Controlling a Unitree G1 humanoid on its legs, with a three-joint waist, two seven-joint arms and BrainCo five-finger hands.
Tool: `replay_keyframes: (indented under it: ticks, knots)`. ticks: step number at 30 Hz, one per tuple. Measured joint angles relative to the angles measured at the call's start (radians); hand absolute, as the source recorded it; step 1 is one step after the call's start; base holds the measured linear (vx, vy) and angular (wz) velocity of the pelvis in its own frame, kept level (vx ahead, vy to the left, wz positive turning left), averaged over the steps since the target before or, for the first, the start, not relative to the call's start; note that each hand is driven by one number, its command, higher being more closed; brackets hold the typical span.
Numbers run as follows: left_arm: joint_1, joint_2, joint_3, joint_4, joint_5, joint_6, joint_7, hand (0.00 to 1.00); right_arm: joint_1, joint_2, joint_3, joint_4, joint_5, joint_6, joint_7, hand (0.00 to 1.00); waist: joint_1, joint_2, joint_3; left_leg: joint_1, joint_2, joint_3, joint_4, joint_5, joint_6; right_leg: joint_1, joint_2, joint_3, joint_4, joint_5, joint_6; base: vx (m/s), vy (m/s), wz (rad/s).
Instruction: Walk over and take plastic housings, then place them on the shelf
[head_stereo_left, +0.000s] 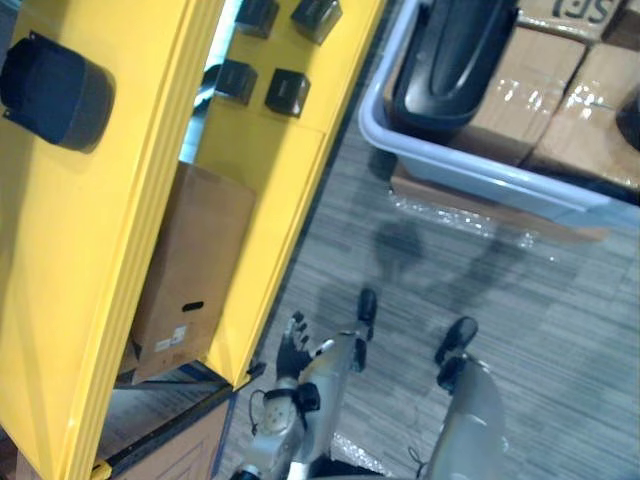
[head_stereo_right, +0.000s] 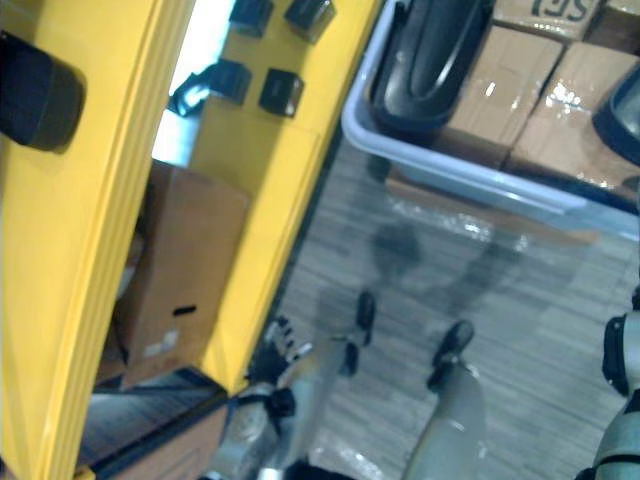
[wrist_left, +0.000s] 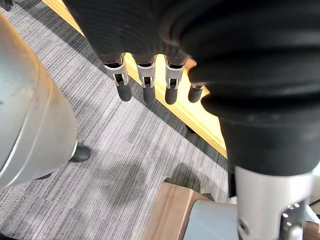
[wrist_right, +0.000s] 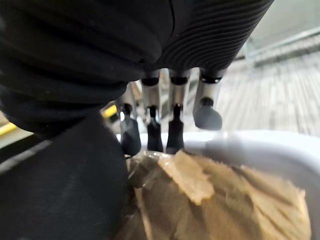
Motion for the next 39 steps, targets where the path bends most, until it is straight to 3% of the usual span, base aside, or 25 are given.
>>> replay_keyframes:
  ticks: [12, 20, 26, 30, 35, 39]
  knots:
    - [0.009, 0.011, 0.051, -0.059, -0.001, -0.021, -0.002, 0.0, -0.013, 0.003, -0.002, -0.001, -0.102, -0.026, -0.004, 1.0, -0.005, -0.012, 0.008, 0.039, 0.017, -0.021, -0.001, -0.001, -0.001, 0.071, 0.025, -0.026, -0.042, 0.013, -0.004, 0.01, -0.001, 0.01]
    - [0.011, 0.026, 0.084, -0.059, -0.002, -0.02, -0.013, 0.0, -0.026, 0.01, -0.032, 0.003, -0.137, -0.045, -0.002, 1.0, -0.015, -0.051, 0.03, 0.084, 0.023, -0.02, -0.026, 0.003, -0.005, 0.124, 0.038, -0.03, -0.083, 0.034, -0.002, 0.01, 0.005, -0.01]
    - [0.02, 0.042, 0.11, -0.057, -0.002, -0.023, -0.028, 0.0, -0.032, 0.054, -0.033, 0.001, -0.177, -0.077, -0.002, 1.0, -0.023, -0.095, 0.029, 0.122, 0.024, -0.021, -0.047, 0.004, -0.007, 0.165, 0.045, -0.035, -0.11, 0.038, 0.0, 0.04, 0.013, 0.01]
    - [0.02, 0.07, 0.117, -0.07, 0.008, -0.044, -0.019, 0.0, -0.034, 0.094, -0.032, 0.001, -0.209, -0.121, -0.002, 1.0, -0.035, -0.116, 0.027, 0.144, 0.029, -0.026, -0.054, 0.005, -0.007, 0.202, 0.057, -0.045, -0.141, 0.053, 0.002, 0.03, 0.011, 0.01]
    - [0.011, 0.127, 0.119, -0.286, 0.067, -0.043, 0.019, 0.0, -0.034, 0.099, -0.031, -0.008, -0.27, -0.195, -0.007, 1.0, -0.046, -0.133, 0.028, 0.191, 0.029, -0.03, -0.072, 0.009, -0.011, 0.258, 0.065, -0.055, -0.179, 0.062, 0.001, 0.0, 0.013, 0.0]
    - [-0.02, 0.19, 0.148, -0.443, 0.1, -0.026, 0.018, 0.0, -0.016, 0.111, -0.032, -0.043, -0.311, -0.239, -0.01, 1.0, -0.088, -0.155, 0.028, 0.216, 0.034, -0.046, -0.077, 0.009, -0.011, 0.312, 0.085, -0.069, -0.226, 0.088, 0.003, 0.02, 0.017, 0.06]
